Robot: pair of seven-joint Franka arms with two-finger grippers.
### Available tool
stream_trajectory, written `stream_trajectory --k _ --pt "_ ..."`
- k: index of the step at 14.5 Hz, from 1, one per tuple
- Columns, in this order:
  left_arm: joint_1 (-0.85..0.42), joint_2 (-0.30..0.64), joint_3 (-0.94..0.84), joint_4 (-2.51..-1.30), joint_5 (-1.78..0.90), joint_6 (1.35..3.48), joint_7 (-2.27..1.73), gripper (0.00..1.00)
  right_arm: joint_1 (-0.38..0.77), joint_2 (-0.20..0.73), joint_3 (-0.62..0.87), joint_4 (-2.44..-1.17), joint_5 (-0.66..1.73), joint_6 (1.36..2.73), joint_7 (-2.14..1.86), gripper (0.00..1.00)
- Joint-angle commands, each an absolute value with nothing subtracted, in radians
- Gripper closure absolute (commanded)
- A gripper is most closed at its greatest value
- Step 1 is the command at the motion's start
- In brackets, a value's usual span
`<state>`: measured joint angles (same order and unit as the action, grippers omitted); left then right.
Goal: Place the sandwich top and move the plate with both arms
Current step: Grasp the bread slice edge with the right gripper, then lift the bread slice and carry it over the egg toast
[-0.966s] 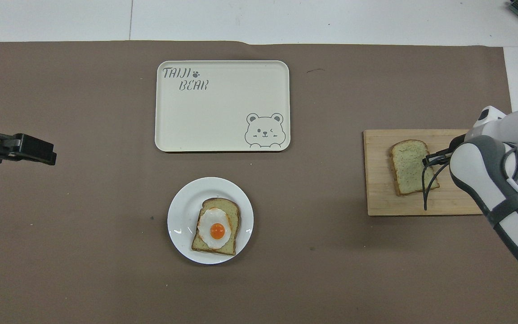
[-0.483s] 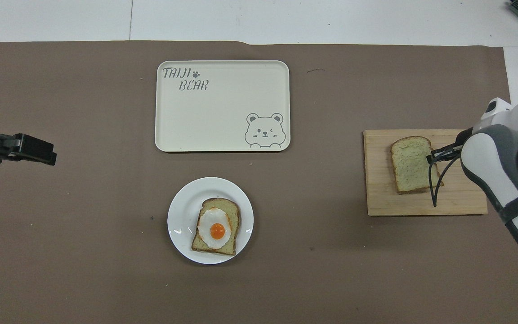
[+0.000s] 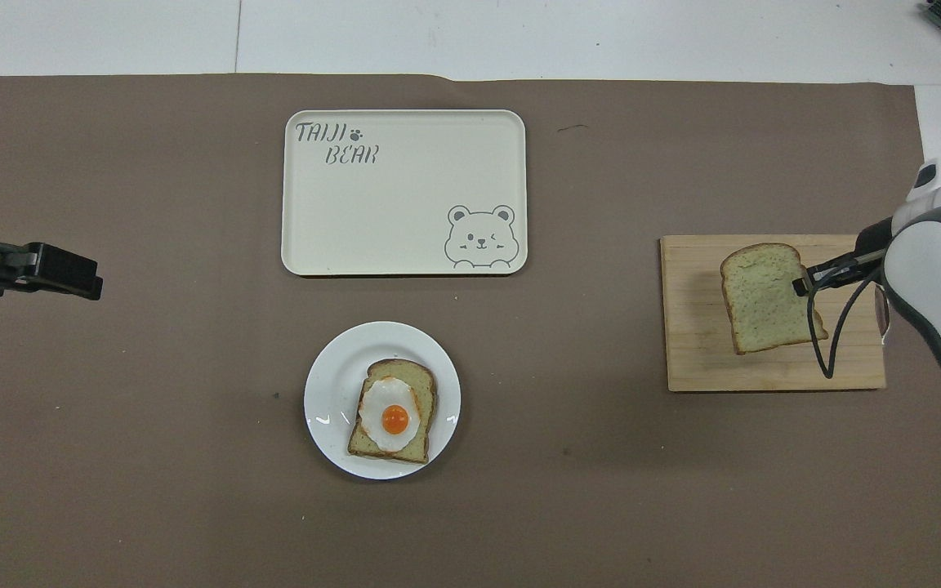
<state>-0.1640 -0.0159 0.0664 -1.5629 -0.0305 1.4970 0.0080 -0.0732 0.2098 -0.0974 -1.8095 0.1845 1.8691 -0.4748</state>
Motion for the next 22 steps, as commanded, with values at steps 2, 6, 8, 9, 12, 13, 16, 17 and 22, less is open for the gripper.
stream_trajectory --k 2,6,8,9,12,13,16,17,22 --pt "-0.149 -0.029 0.055 -1.569 -0.017 1.494 0.017 0.0 -0.092 0.183 -0.095 -1.792 0.262 1.816 -0.457 1.0" --pt "-0.147 -0.031 0.057 -1.569 -0.017 1.491 0.017 0.0 -0.095 0.147 -0.101 -1.789 0.331 1.76 -0.456 1.0" --pt "-0.147 -0.031 0.055 -1.569 -0.017 1.491 0.017 0.0 -0.094 0.126 -0.101 -1.789 0.339 1.724 -0.44 1.0" --pt "-0.149 -0.031 0.055 -1.569 -0.017 1.49 0.017 0.0 -0.094 0.117 -0.1 -1.789 0.36 1.704 -0.424 1.0" --pt "-0.147 -0.031 0.055 -1.569 -0.017 1.491 0.017 0.0 -0.089 0.112 -0.094 -1.79 0.425 1.654 -0.419 1.0" --pt "-0.149 -0.031 0.055 -1.569 -0.017 1.491 0.017 0.0 -0.08 0.109 -0.091 -1.79 0.443 1.638 -0.414 1.0" --pt "-0.149 -0.031 0.055 -1.569 -0.017 1.491 0.017 0.0 -0.049 0.103 -0.086 -1.793 0.486 1.597 -0.344 1.0" --pt "-0.147 -0.031 0.055 -1.569 -0.017 1.491 0.017 0.0 -0.034 0.101 -0.086 -1.796 0.494 1.592 -0.327 1.0" --pt "-0.147 -0.031 0.055 -1.569 -0.017 1.491 0.017 0.0 0.069 0.092 -0.086 -1.805 0.54 1.595 -0.204 1.0"
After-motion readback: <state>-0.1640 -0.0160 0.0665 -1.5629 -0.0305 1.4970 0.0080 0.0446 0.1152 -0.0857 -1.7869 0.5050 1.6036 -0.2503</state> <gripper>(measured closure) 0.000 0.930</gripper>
